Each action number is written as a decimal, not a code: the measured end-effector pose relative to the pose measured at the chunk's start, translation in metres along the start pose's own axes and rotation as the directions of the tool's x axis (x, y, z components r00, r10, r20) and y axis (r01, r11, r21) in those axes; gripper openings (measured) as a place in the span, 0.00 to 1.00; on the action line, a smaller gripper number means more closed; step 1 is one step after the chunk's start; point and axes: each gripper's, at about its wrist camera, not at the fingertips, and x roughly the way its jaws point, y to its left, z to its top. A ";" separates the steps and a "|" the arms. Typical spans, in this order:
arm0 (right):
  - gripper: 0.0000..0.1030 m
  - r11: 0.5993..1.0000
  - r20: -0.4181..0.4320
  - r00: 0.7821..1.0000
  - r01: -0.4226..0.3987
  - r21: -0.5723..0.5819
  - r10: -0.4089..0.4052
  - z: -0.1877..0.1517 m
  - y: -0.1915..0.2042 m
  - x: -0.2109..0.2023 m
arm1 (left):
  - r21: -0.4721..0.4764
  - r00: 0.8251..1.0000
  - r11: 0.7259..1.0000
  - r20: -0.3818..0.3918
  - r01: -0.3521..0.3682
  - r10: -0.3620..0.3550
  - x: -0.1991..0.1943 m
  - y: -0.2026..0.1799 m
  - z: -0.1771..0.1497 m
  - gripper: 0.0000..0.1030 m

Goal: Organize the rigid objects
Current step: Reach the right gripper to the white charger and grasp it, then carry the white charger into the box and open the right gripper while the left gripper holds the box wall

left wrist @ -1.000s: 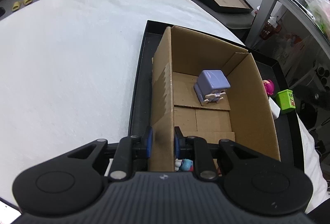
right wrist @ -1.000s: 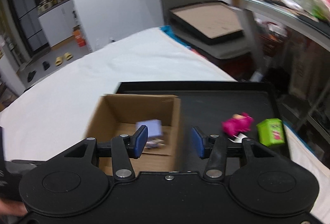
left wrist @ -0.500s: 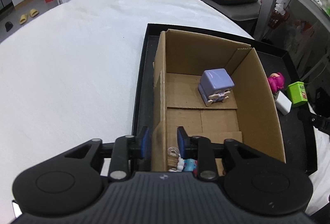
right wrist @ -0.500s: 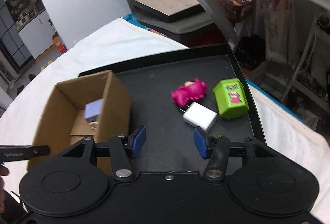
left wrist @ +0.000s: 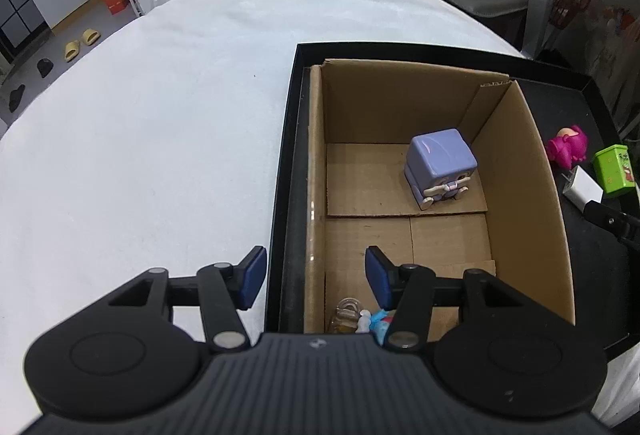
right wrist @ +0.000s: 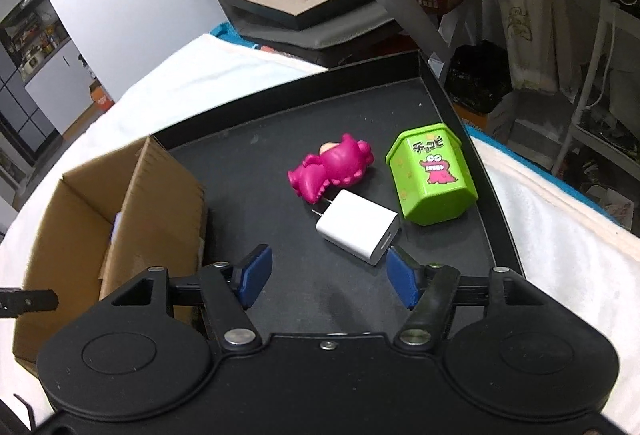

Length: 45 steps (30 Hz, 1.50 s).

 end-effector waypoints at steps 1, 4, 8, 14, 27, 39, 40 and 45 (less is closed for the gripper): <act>0.61 1.000 -0.001 1.000 -0.002 -0.007 0.002 0.000 0.000 0.002 | 0.002 1.000 1.000 -0.002 -0.007 0.007 0.000 -0.002 0.000 0.52; 0.63 1.000 -0.002 1.000 -0.010 -0.006 0.010 0.000 -0.004 0.006 | 0.012 0.999 0.999 -0.015 -0.031 0.031 0.002 -0.009 0.001 0.52; 0.66 1.000 0.000 1.000 -0.021 -0.007 0.021 0.002 -0.007 0.012 | 0.012 0.998 0.998 -0.028 -0.064 0.065 0.005 -0.015 0.005 0.55; 0.67 1.000 -0.008 1.000 -0.020 -0.020 0.020 0.005 -0.005 0.027 | 0.021 0.994 0.994 -0.023 -0.106 0.107 0.004 -0.023 0.011 0.65; 0.59 0.993 0.015 1.000 0.027 -0.115 -0.025 0.007 0.006 0.047 | 0.019 0.986 0.987 -0.034 -0.161 0.162 0.008 -0.028 0.016 0.74; 0.47 0.998 -0.009 1.000 0.017 -0.059 -0.017 0.003 0.007 0.024 | 0.020 0.989 0.990 -0.033 -0.141 0.141 0.000 -0.030 0.023 0.74; 0.47 0.998 -0.009 1.000 0.017 -0.062 -0.017 0.003 0.007 0.022 | 0.022 0.990 0.991 -0.031 -0.135 0.135 0.000 -0.029 0.024 0.74; 0.47 0.998 -0.018 1.000 0.021 -0.056 -0.022 0.004 0.007 0.014 | 0.022 0.994 0.994 -0.023 -0.110 0.111 -0.001 -0.026 0.025 0.74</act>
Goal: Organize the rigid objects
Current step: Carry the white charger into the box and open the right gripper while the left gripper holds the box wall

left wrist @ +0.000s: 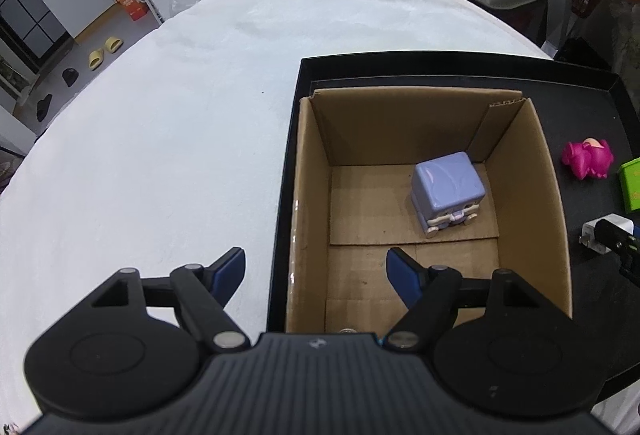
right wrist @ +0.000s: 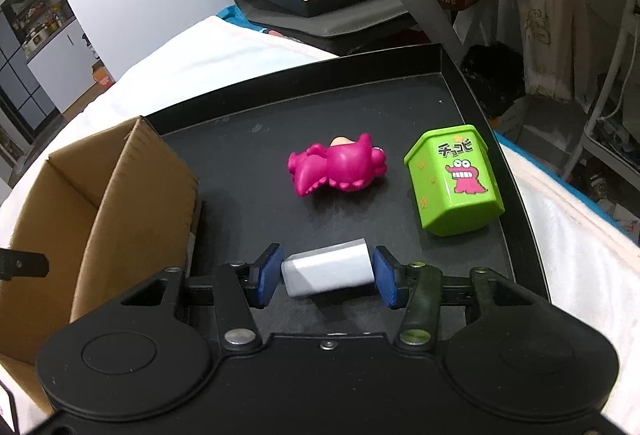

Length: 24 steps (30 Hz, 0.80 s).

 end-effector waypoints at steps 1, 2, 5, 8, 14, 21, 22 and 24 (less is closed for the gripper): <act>0.47 1.000 0.001 1.000 0.005 -0.002 -0.005 0.000 0.000 -0.003 | 0.001 1.000 1.000 0.002 0.005 -0.005 0.000 0.000 0.000 0.74; 0.47 1.000 0.000 1.000 0.008 0.000 -0.008 0.002 0.000 -0.004 | 0.004 1.000 1.000 0.004 0.008 -0.008 0.000 0.000 0.000 0.74; 0.47 1.000 0.004 1.000 0.022 0.005 -0.022 0.004 -0.002 -0.012 | 0.007 1.000 1.000 0.009 0.015 -0.015 -0.001 0.001 -0.001 0.74; 0.47 0.999 0.018 0.999 0.036 0.000 -0.036 0.008 0.001 -0.019 | 0.006 1.000 1.000 0.012 0.023 -0.023 -0.001 0.003 -0.003 0.74; 0.47 0.999 0.041 0.998 0.045 0.007 -0.045 0.016 0.010 -0.029 | 0.008 0.999 0.999 0.017 0.037 -0.037 0.004 0.009 -0.008 0.74; 0.47 0.999 0.067 0.997 0.028 0.020 -0.029 0.028 0.026 -0.044 | -0.027 0.995 0.995 0.031 0.099 -0.098 0.005 0.024 -0.012 0.74; 0.47 1.000 0.069 0.997 0.028 0.015 -0.029 0.030 0.030 -0.045 | -0.030 0.994 0.994 0.033 0.106 -0.105 0.005 0.026 -0.013 0.74; 0.47 1.000 0.074 0.997 0.027 0.001 -0.027 0.034 0.039 -0.049 | -0.039 0.992 0.992 0.043 0.119 -0.118 0.005 0.031 -0.016 0.73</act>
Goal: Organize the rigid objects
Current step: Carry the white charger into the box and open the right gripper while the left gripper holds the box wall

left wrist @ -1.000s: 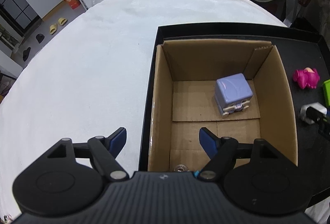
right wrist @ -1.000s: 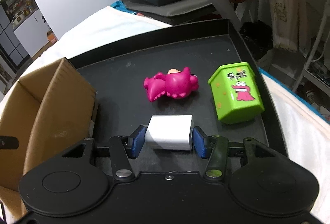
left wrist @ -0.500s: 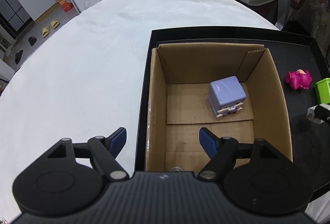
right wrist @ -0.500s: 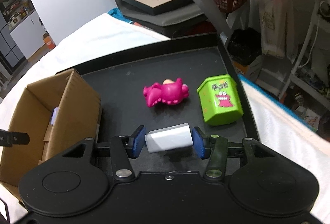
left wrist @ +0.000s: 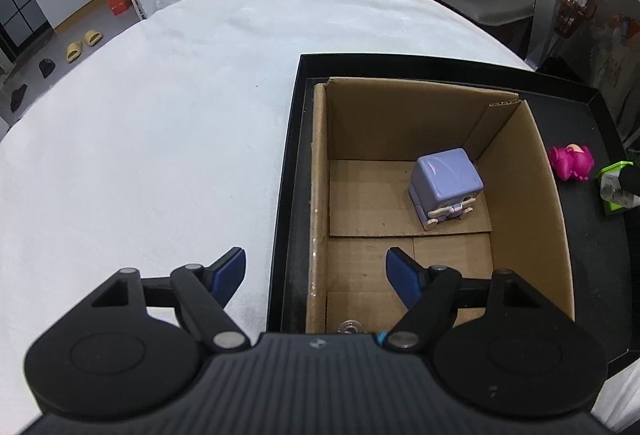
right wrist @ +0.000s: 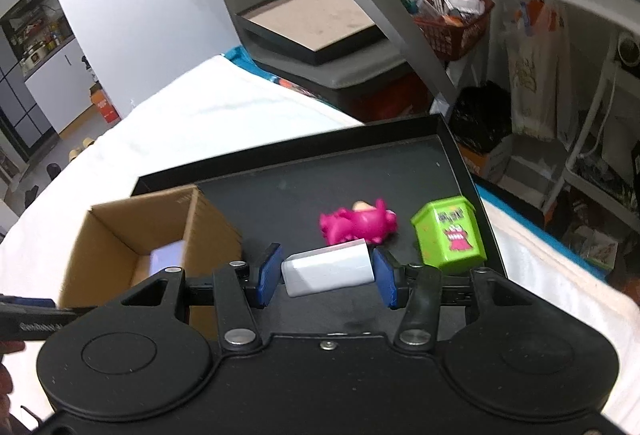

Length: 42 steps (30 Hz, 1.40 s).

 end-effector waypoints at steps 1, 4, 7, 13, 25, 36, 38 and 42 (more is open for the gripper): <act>0.47 1.000 0.002 1.000 -0.002 -0.007 0.002 0.002 0.005 -0.002 | -0.005 1.000 1.000 0.003 0.006 -0.006 0.000 0.002 -0.001 0.73; 0.47 0.999 0.006 1.000 -0.013 -0.034 0.013 0.006 0.021 -0.007 | -0.018 0.999 0.999 0.015 0.035 -0.035 0.000 0.007 -0.005 0.70; 0.47 0.998 0.010 1.000 -0.024 -0.058 0.025 0.008 0.037 -0.011 | -0.020 0.998 0.998 0.031 0.059 -0.058 0.001 0.009 -0.011 0.63; 0.47 0.996 0.014 0.999 -0.032 -0.084 0.033 0.010 0.059 -0.013 | -0.056 0.991 0.990 -0.011 0.130 -0.130 0.016 0.018 -0.022 0.38; 0.47 0.993 -0.004 1.000 -0.026 -0.113 0.026 0.004 0.101 -0.006 | -0.110 0.973 0.967 0.015 0.231 -0.231 0.022 0.038 -0.031 0.18; 0.47 0.980 -0.048 0.999 -0.028 -0.196 0.019 -0.004 0.144 0.009 | -0.151 0.960 0.948 0.016 0.280 -0.281 0.027 0.049 -0.032 0.18; 0.47 0.979 -0.055 0.998 -0.030 -0.203 0.019 -0.004 0.151 0.013 | -0.151 0.959 0.947 0.020 0.284 -0.284 0.028 0.051 -0.032 0.18; 0.47 0.979 -0.071 0.997 -0.043 -0.201 0.029 -0.004 0.158 0.018 | -0.156 0.956 0.943 0.023 0.293 -0.293 0.029 0.054 -0.033 0.18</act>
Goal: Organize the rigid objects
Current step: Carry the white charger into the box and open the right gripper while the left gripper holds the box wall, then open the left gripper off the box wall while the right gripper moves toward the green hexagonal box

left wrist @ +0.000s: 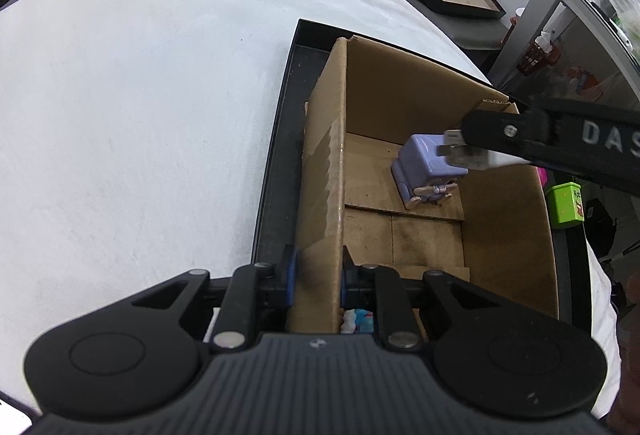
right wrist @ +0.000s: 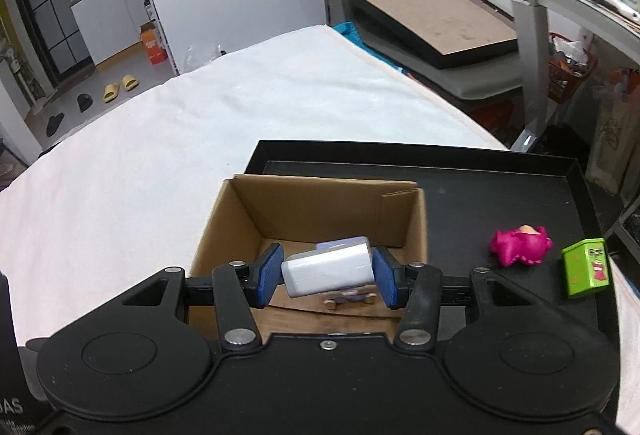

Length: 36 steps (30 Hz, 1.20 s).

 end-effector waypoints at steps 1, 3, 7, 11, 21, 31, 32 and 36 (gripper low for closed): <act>0.47 1.000 -0.005 1.000 -0.003 0.005 0.003 0.001 0.001 0.002 | -0.004 1.000 1.000 0.000 0.004 -0.004 0.000 0.001 0.000 0.18; 0.47 1.000 -0.021 1.000 -0.013 0.024 0.013 0.003 0.002 0.008 | -0.013 1.000 1.000 0.001 0.013 -0.013 0.000 0.004 0.000 0.18; 0.47 1.000 -0.036 0.999 -0.016 0.026 0.017 0.005 0.010 0.017 | -0.012 1.000 1.000 0.007 0.019 -0.019 -0.001 0.007 0.000 0.18; 0.47 0.999 -0.033 0.999 -0.026 0.030 0.027 0.009 0.015 0.021 | -0.006 1.000 1.000 0.009 0.023 -0.023 -0.002 0.008 -0.001 0.18; 0.55 0.998 0.045 0.997 -0.064 0.006 0.063 0.010 0.007 -0.002 | 0.000 1.000 1.000 0.010 0.012 -0.012 -0.004 0.004 -0.003 0.18; 0.55 0.996 0.073 0.997 -0.014 0.085 0.008 -0.007 -0.055 -0.028 | -0.022 1.000 1.000 -0.018 -0.017 0.017 -0.005 -0.002 -0.001 0.18; 0.55 0.996 0.073 0.997 -0.012 0.089 0.005 -0.008 -0.060 -0.029 | -0.016 0.999 1.000 -0.020 -0.025 0.025 -0.005 -0.004 -0.002 0.18; 0.55 0.994 0.073 0.997 -0.006 0.105 -0.001 -0.016 -0.080 -0.031 | -0.010 0.998 0.999 -0.046 -0.042 0.041 -0.004 -0.012 -0.004 0.18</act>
